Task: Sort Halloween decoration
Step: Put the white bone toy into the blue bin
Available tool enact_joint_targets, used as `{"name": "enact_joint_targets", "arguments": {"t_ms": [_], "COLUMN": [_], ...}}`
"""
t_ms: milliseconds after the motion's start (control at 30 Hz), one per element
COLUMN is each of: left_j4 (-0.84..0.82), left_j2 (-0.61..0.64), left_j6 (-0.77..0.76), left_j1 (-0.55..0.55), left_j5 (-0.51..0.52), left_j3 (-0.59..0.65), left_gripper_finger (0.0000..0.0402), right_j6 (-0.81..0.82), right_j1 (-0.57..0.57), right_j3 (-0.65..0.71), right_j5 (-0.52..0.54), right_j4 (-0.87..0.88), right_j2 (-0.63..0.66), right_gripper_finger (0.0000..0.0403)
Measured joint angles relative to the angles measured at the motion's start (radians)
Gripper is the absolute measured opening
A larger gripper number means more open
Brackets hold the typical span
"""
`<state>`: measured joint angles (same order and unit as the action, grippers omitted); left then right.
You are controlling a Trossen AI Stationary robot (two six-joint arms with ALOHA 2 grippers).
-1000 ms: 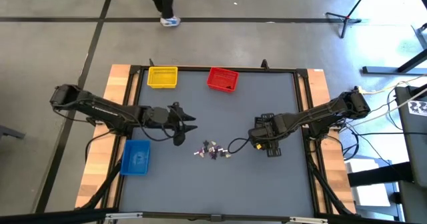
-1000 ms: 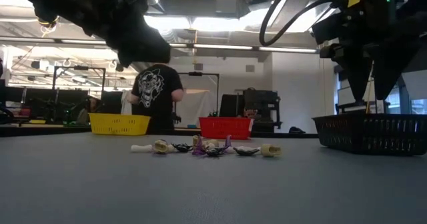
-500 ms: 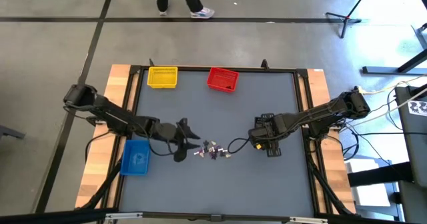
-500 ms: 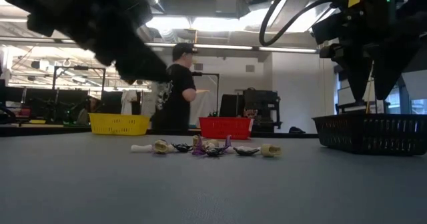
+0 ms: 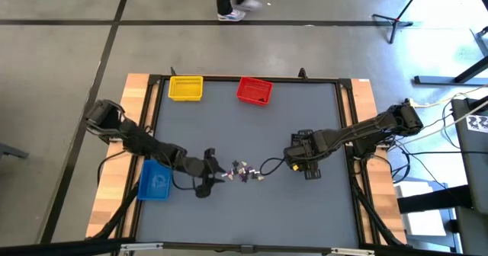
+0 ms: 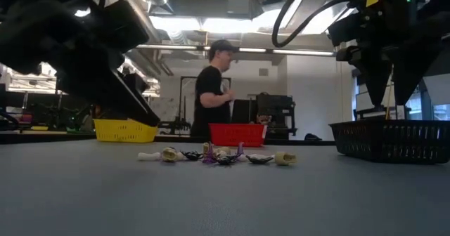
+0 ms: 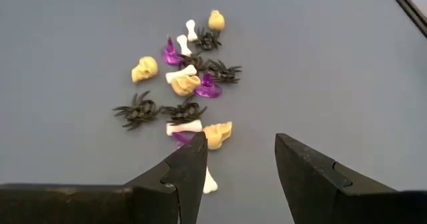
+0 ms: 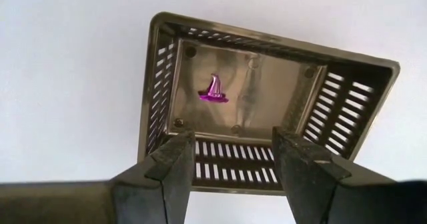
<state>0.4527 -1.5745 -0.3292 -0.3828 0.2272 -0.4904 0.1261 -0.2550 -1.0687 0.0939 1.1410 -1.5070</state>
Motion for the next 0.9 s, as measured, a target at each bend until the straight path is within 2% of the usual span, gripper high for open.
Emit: {"name": "enact_joint_targets", "arguments": {"t_ms": [200,367,900], "left_j4": [0.030,0.041,0.030], "left_j2": [-0.053,-0.083,-0.089], "left_j6": [0.001,0.001,0.000], "left_j1": [-0.005,-0.005,-0.028], "left_j5": [0.008,0.064,0.106], "left_j3": [0.000,0.000,0.000], "left_gripper_finger": [0.0167,0.0167,0.0167], "right_j6": [0.000,0.000,0.000], "right_j1": [0.000,0.000,0.000], "right_j3": [0.000,0.000,0.000], "right_j5": [0.000,0.000,0.000], "right_j4": [-0.022,-0.023,-0.022], "right_j2": [0.000,0.000,0.000], "right_gripper_finger": [0.0198,0.0198,0.0198]}}
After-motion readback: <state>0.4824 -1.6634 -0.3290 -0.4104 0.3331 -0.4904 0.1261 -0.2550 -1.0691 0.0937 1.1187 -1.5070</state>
